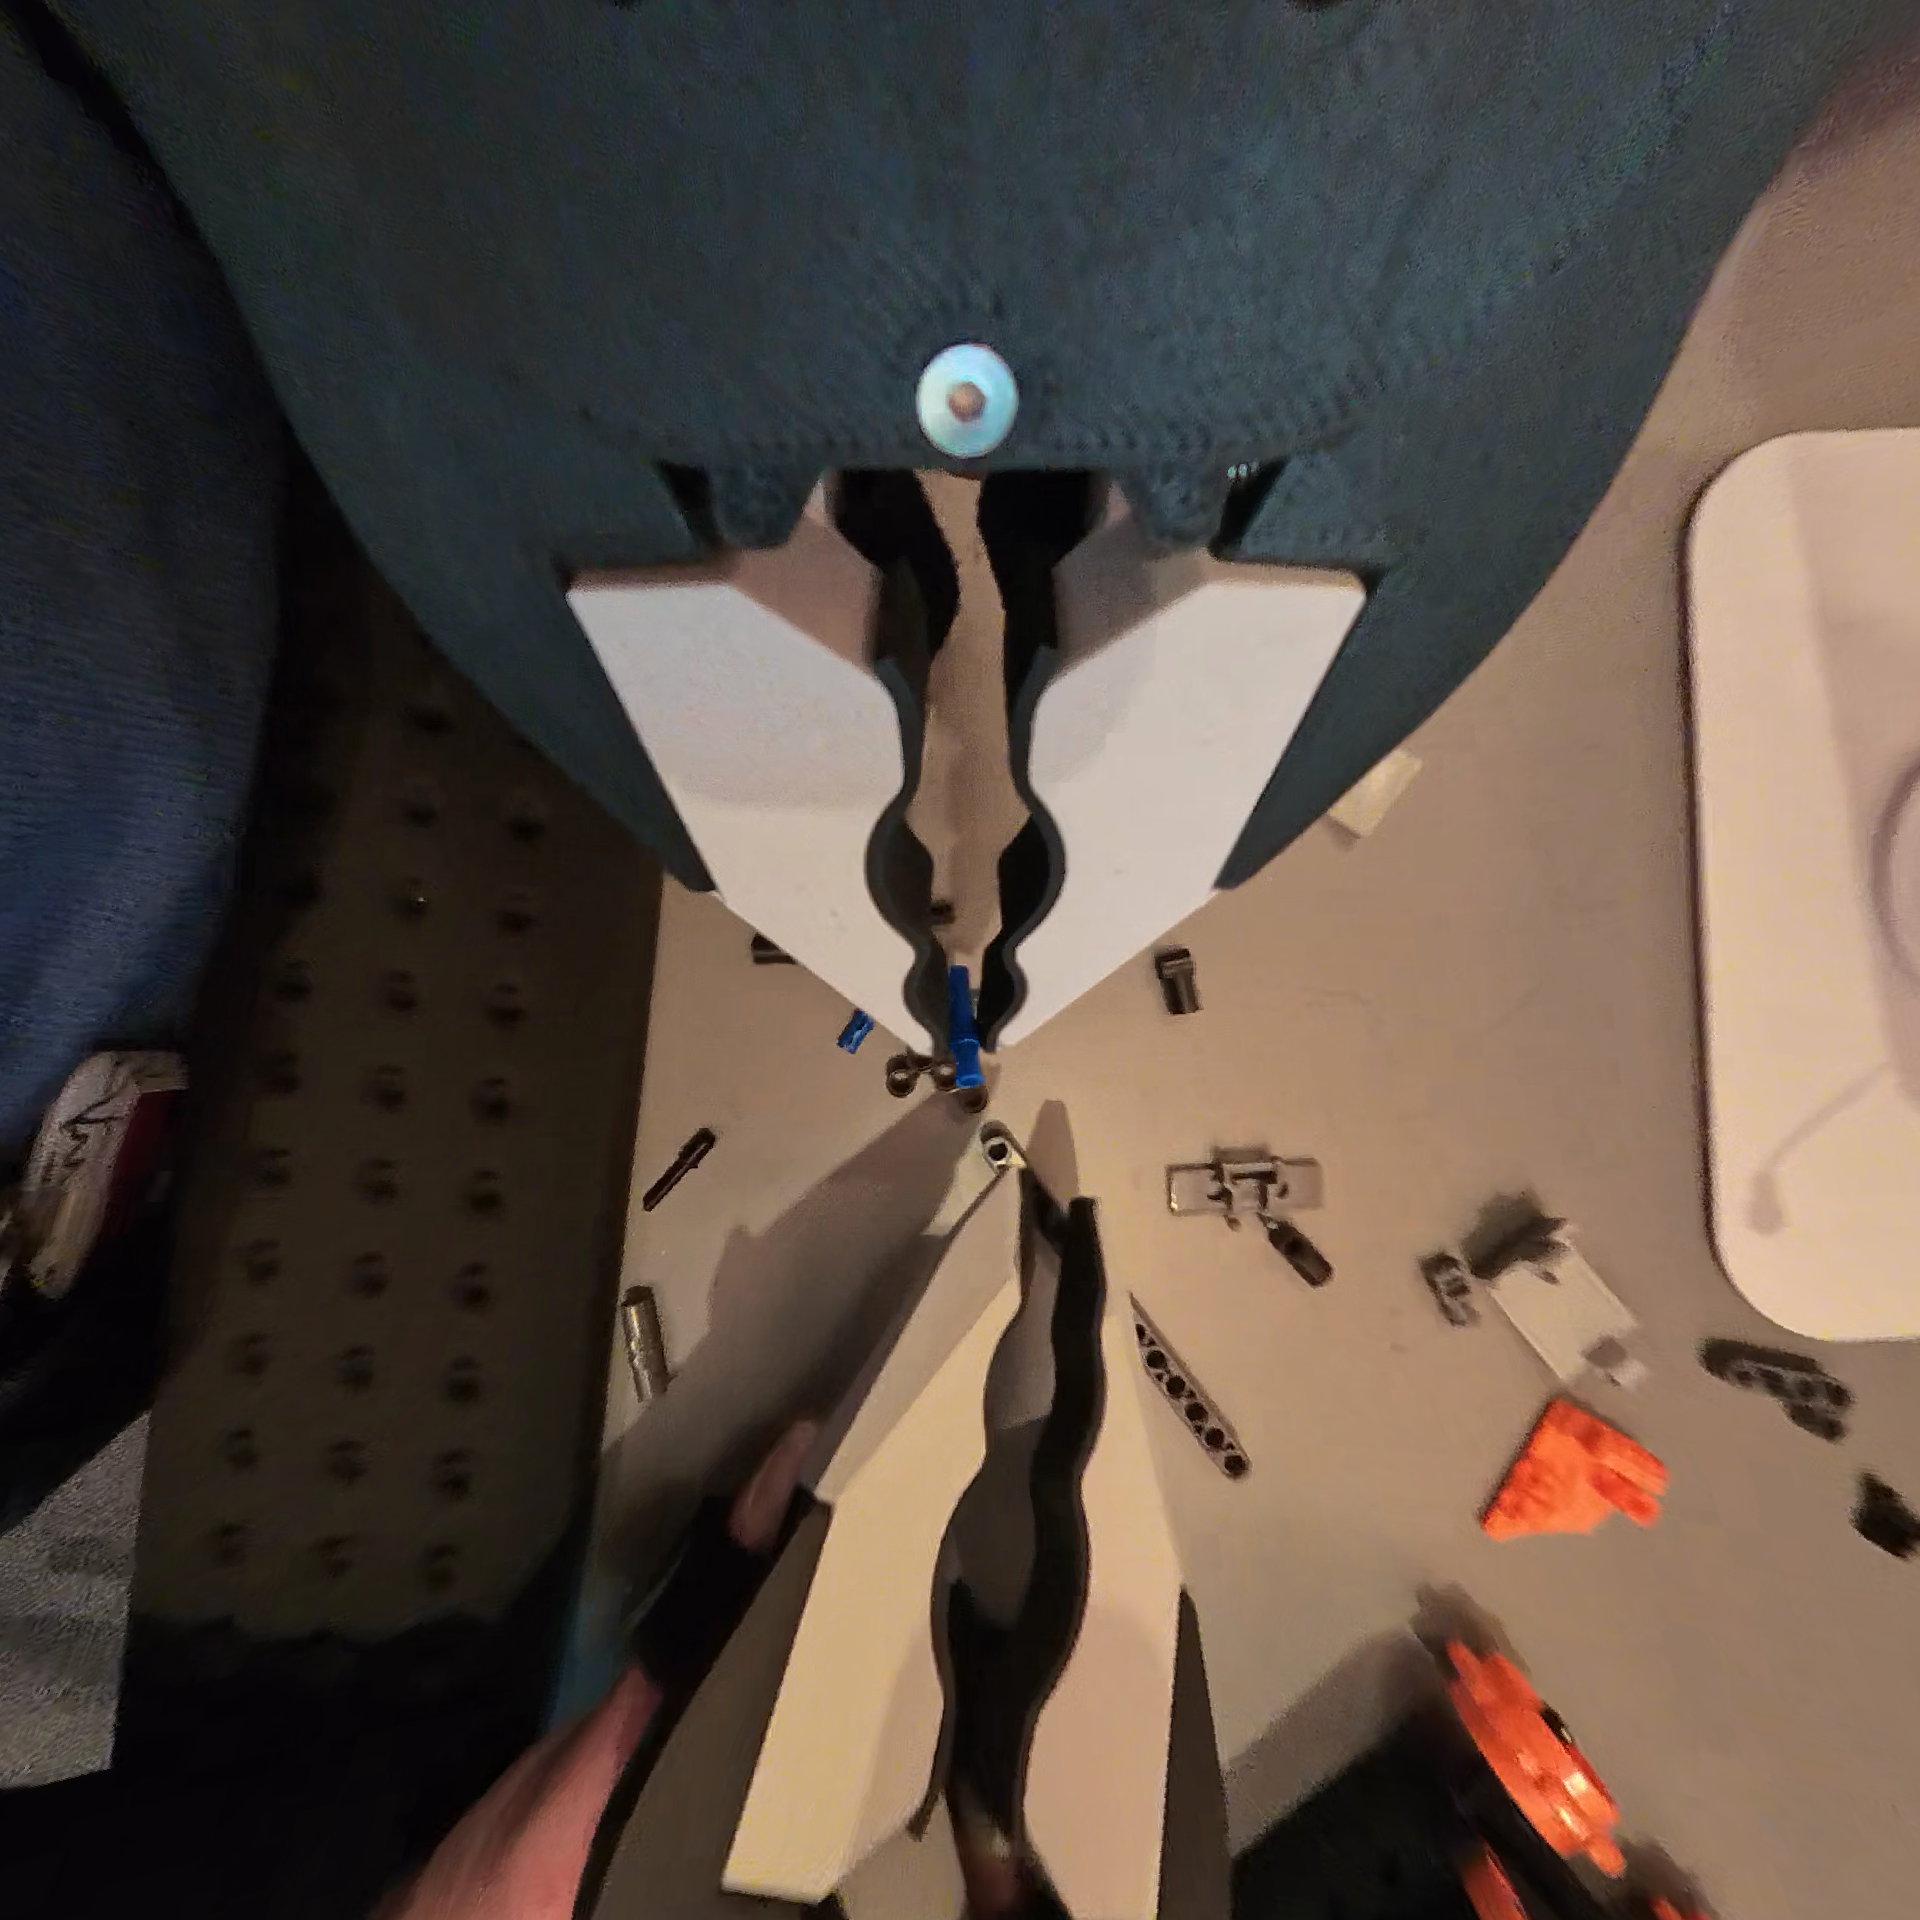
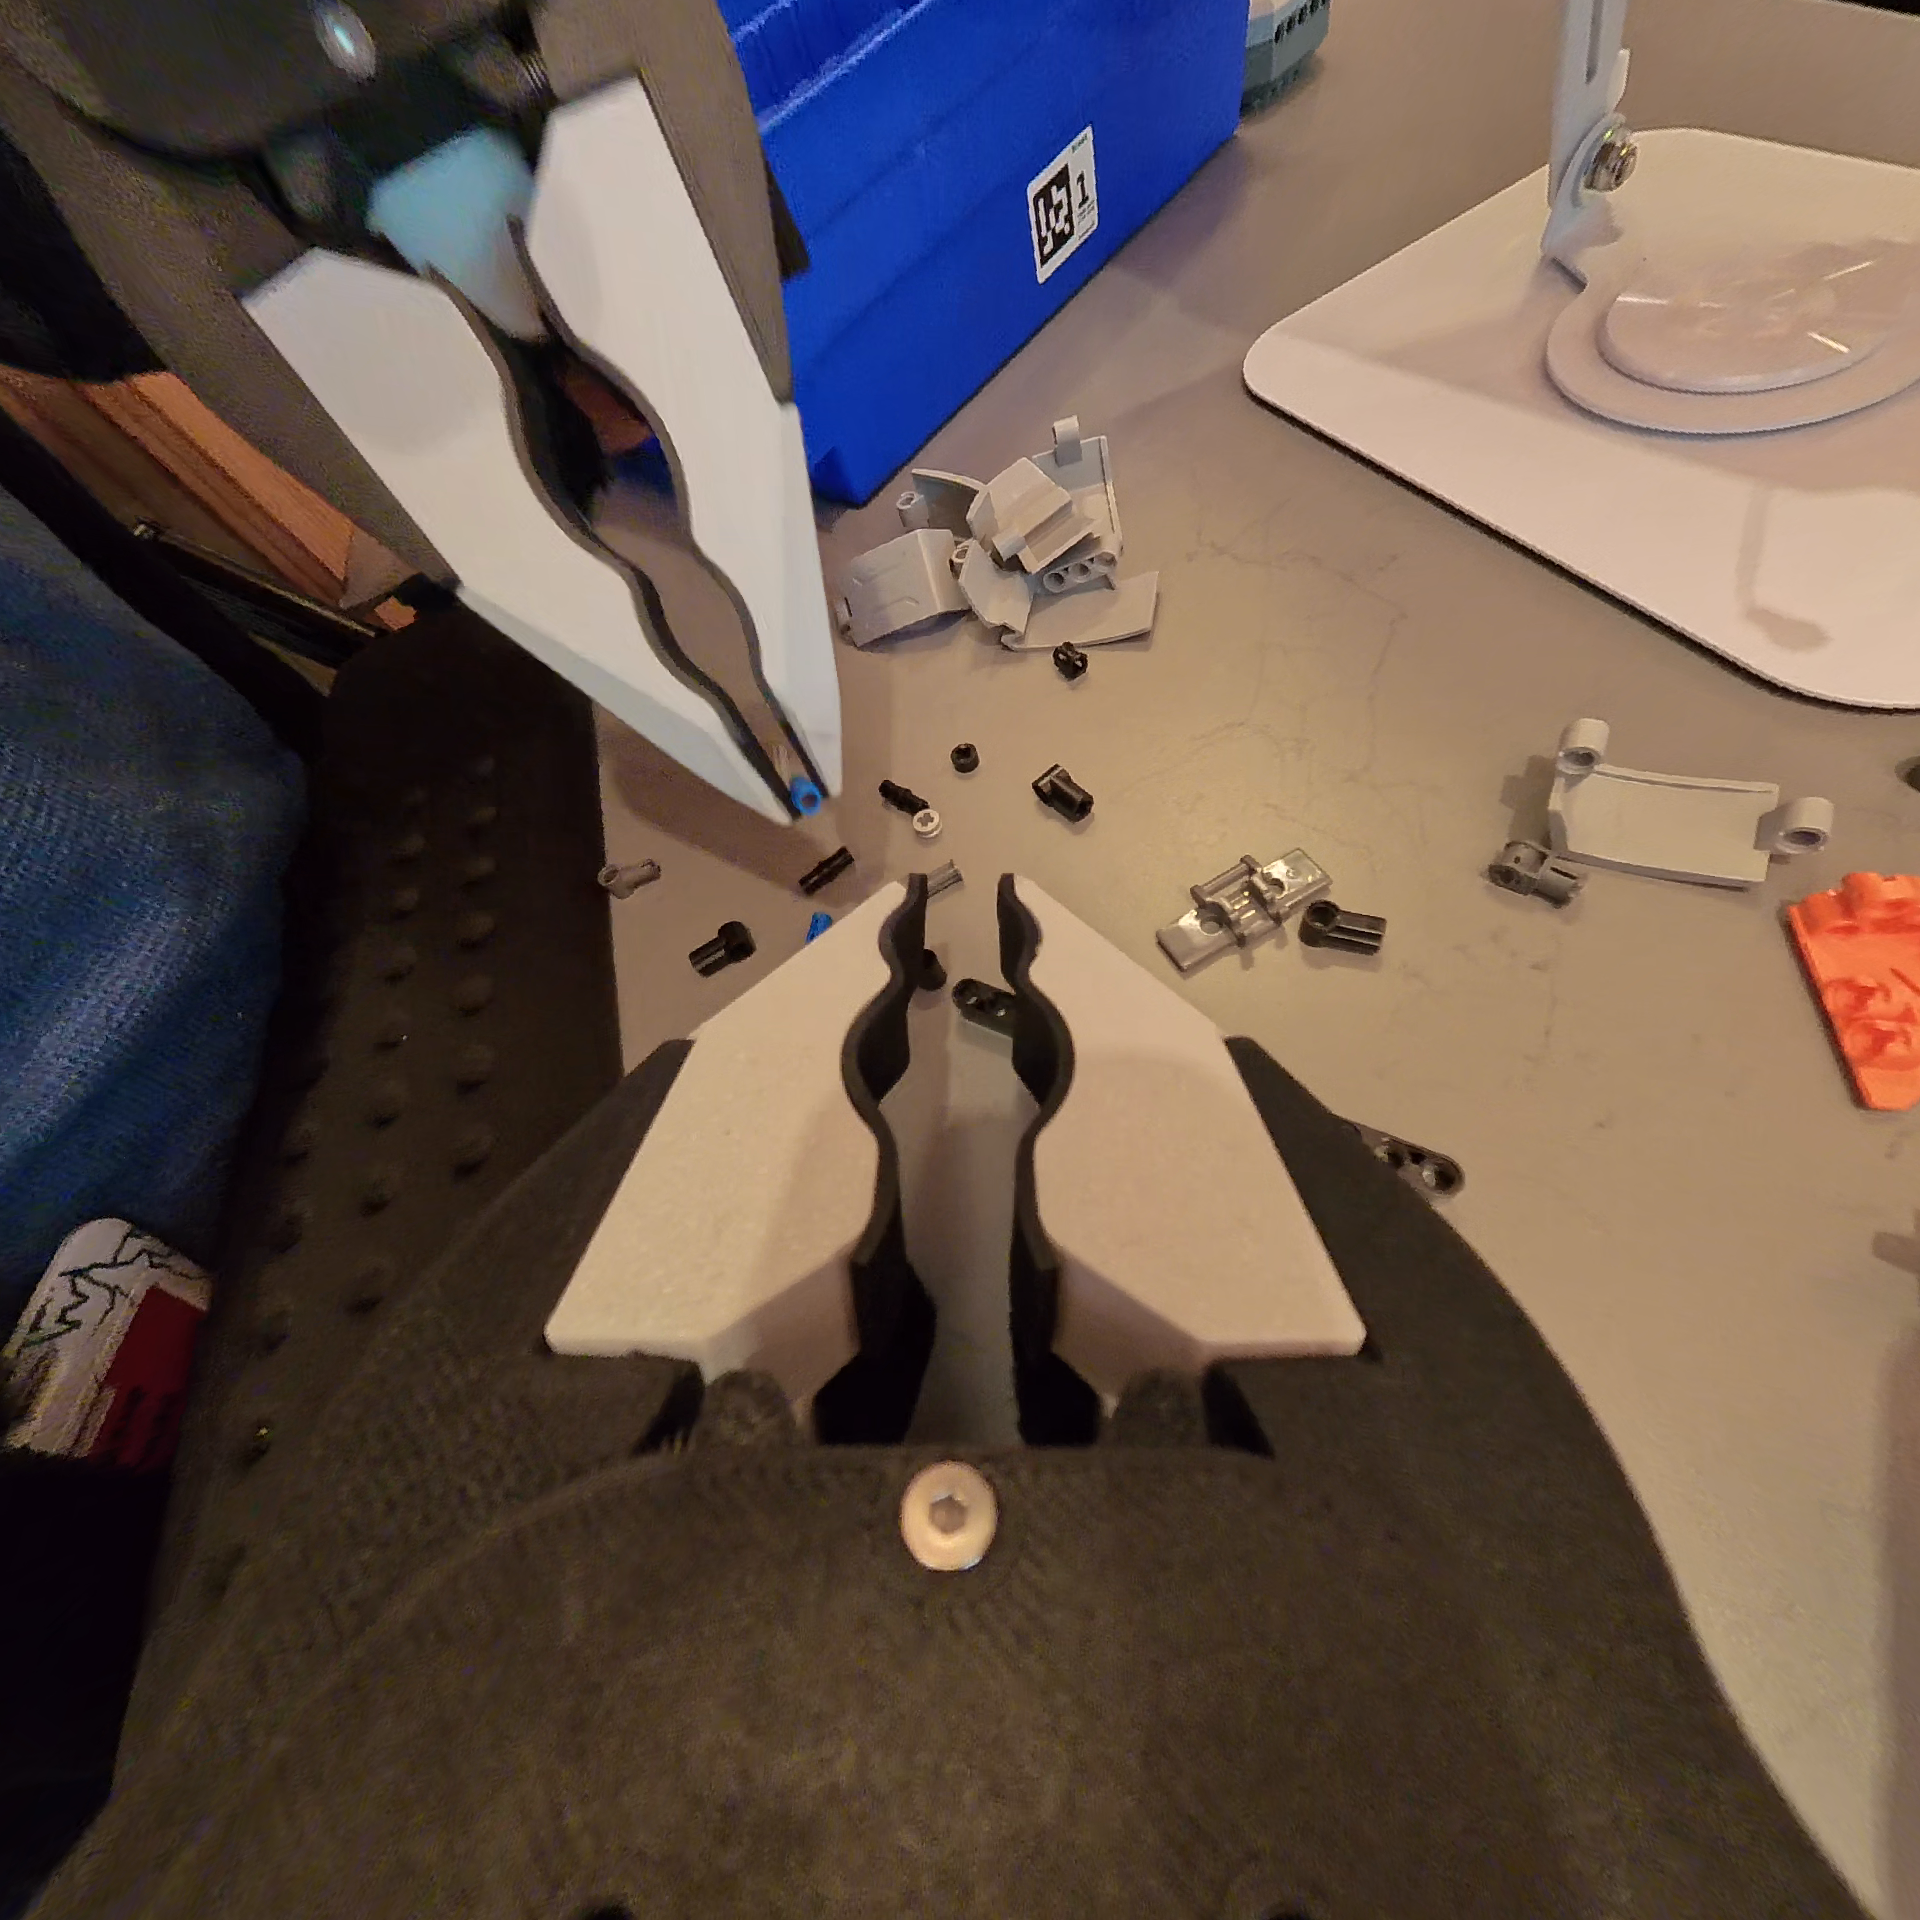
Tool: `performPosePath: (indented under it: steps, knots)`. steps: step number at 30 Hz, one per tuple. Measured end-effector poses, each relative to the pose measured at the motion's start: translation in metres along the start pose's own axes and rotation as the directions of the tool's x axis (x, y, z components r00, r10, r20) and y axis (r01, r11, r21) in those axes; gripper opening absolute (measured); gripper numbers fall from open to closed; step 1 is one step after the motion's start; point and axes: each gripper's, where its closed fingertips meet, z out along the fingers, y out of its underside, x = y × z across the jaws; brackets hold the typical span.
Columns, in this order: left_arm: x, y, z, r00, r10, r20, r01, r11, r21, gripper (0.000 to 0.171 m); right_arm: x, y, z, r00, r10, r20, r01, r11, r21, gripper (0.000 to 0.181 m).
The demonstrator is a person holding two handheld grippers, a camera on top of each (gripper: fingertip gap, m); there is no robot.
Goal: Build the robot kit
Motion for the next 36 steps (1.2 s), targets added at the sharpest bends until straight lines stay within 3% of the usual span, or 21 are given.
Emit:
performPosePath:
  steps: [7,16,21,24,26,29,33,36]
  knots:
    - [-0.001,0.025,0.026,0.997,-0.072,-0.003,0.072,0.996,-0.061,0.004,-0.002,-0.002,-0.002,1.0,0.003,0.016,-0.003,1.0,0.017,0.012]
    - [-0.003,0.026,0.033,0.994,-0.11,0.003,0.11,0.993,-0.042,0.017,-0.003,-0.003,-0.003,1.0,0.0,0.024,-0.001,1.0,0.025,0.012]
    - [-0.002,0.004,-0.003,0.993,-0.116,-0.025,0.118,0.99,0.077,0.018,-0.003,-0.002,-0.002,1.0,-0.004,0.021,0.004,1.0,0.02,0.012]
    - [0.001,-0.012,-0.046,0.996,-0.071,-0.062,0.081,0.982,0.172,0.018,-0.003,-0.003,-0.002,1.0,0.001,0.023,-0.002,1.0,0.021,0.012]
    - [-0.017,-0.009,-0.082,0.997,-0.078,0.016,0.073,0.977,0.199,0.018,-0.003,-0.002,-0.002,1.0,0.003,0.024,-0.003,1.0,0.018,0.012]
    - [-0.063,0.022,-0.139,0.971,-0.121,0.206,0.083,0.98,0.184,0.018,-0.002,-0.002,-0.002,1.0,0.006,0.025,-0.006,1.0,0.013,0.012]
    - [-0.121,0.124,-0.193,0.896,-0.239,0.375,0.257,0.966,0.001,0.023,-0.002,-0.002,-0.001,0.999,0.017,0.032,-0.017,1.0,0.007,0.011]
    - [-0.145,0.182,-0.21,0.856,-0.31,0.413,0.358,0.933,-0.041,0.022,-0.001,-0.003,-0.002,0.999,0.031,0.036,-0.032,0.999,0.014,0.011]
